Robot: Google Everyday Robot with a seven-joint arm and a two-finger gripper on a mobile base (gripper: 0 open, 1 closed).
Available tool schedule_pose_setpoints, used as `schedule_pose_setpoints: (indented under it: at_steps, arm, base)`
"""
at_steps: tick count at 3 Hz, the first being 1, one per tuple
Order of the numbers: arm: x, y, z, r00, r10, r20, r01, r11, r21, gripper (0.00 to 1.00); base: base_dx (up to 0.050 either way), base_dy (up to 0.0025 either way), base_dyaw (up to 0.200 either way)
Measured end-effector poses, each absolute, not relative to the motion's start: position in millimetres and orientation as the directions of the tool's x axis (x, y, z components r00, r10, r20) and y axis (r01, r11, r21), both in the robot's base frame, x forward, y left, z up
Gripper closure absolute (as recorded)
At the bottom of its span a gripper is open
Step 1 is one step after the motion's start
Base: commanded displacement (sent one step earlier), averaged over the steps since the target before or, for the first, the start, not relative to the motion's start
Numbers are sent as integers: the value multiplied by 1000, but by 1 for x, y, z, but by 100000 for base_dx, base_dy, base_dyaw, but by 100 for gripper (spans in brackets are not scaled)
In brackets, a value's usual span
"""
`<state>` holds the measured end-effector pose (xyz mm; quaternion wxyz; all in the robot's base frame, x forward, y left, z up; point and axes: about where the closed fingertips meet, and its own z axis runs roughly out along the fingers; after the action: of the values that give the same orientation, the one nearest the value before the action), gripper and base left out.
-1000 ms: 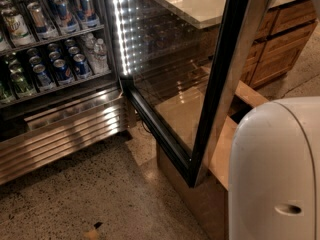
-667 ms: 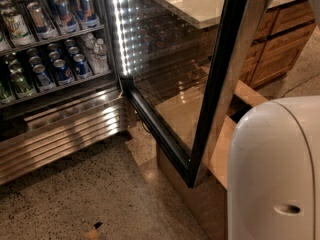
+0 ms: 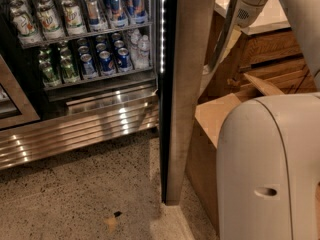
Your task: Close right fridge door
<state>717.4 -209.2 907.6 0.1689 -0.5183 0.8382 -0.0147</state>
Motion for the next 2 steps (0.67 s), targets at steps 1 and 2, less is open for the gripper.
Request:
schedule_pose_setpoints:
  at_steps: [1,2]
  arm:
    - [717,-209,908,-406,-874,-268,-864,462,-200,0]
    - [717,-209,908,-406,-874,-268,-864,462,-200,0]
  base:
    - [6,-8,9288]
    - [4,-7,19481]
